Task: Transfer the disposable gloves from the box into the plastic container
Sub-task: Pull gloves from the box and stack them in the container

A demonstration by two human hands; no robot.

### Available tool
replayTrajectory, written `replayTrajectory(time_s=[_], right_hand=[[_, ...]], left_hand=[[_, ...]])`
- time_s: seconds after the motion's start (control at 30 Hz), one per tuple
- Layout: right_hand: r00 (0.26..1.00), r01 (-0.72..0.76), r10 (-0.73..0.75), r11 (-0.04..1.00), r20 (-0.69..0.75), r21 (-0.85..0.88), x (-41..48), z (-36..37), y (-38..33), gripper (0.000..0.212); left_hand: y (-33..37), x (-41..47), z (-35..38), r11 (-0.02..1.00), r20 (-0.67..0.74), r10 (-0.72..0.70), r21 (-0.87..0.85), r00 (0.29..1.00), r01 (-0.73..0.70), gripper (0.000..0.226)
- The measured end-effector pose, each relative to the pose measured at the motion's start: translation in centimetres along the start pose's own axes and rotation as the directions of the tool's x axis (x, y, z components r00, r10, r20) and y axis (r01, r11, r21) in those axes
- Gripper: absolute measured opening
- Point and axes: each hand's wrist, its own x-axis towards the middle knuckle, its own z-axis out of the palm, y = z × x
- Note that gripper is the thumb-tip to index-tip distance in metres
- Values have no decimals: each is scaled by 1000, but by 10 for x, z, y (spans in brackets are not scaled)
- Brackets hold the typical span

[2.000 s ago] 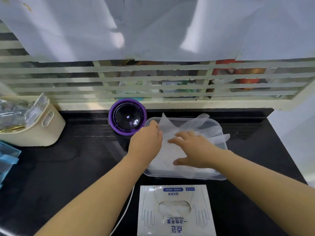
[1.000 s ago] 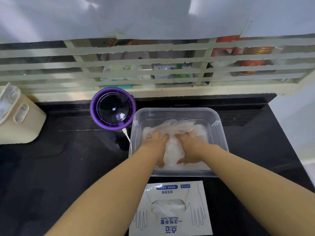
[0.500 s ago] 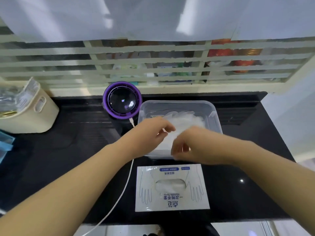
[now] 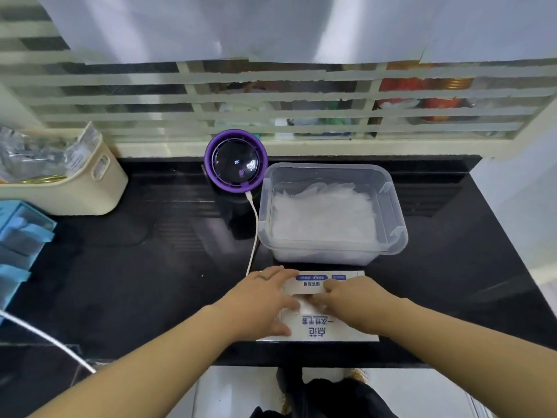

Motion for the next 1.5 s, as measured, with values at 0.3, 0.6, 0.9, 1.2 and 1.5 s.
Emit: replayTrajectory(time_s=[0.3, 0.6, 0.9, 1.2, 1.5], right_hand=[[936, 60, -30, 995, -351, 74, 17, 32, 4, 10], [729, 183, -3, 964, -685, 191, 22, 9, -26, 15], [516, 209, 363, 825, -776, 525, -35, -71, 2, 13], [543, 122, 257, 918, -800, 378, -69, -140, 22, 24], [576, 44, -48, 999, -816, -27, -68, -162, 41, 7]], left_hand=[[0, 3, 12, 1000, -5, -26, 8, 1000, 27, 66], [-2, 2, 11, 997, -36, -61, -48, 997, 59, 95], [0, 0, 2, 990, 3, -78, -115, 997, 77, 89], [-11, -35, -92, 187, -11, 3, -982, 1000, -12, 78], [-18, -24, -134, -443, -268, 89, -873, 959, -203, 91]])
